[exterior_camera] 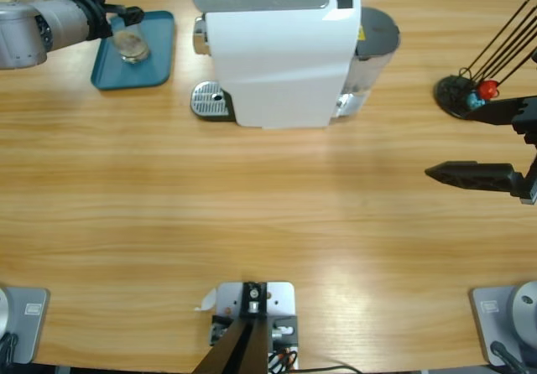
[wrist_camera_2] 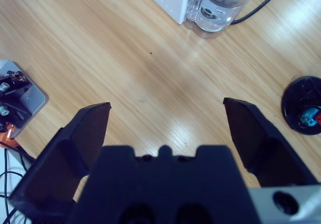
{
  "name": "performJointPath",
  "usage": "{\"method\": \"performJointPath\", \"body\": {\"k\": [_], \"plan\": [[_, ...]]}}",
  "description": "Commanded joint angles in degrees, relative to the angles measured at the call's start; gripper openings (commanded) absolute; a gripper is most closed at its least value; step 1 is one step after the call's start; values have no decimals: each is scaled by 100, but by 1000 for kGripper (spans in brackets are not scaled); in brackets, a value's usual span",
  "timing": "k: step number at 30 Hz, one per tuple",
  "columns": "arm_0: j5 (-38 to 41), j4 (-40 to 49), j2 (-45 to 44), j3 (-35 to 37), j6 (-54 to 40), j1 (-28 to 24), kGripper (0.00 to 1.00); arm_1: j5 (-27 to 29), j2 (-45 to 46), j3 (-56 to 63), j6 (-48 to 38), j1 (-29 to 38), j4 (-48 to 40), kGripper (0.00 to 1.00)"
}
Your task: Pour coffee
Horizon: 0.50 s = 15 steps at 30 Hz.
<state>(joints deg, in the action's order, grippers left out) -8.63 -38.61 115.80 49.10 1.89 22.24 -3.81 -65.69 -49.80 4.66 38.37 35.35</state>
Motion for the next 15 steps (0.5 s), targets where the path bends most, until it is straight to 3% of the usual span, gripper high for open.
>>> {"method": "performJointPath", "body": {"k": [1,5,8,11,15], "plan": [[-90,-24,-117,-388,-1,63,964,118,-9,70,70,-40,42,1000],[-566,110,-1056,-842,-3,-30,964,118,-9,84,70,-40,32,1000],[-805,1119,-2104,-888,4,58,964,140,5,123,61,-40,2,1000],[-475,2534,-3032,-944,30,789,964,195,-78,37,24,-40,216,1000],[460,3337,-4399,-1380,141,1476,964,174,258,12,-111,-40,405,1000]]}}
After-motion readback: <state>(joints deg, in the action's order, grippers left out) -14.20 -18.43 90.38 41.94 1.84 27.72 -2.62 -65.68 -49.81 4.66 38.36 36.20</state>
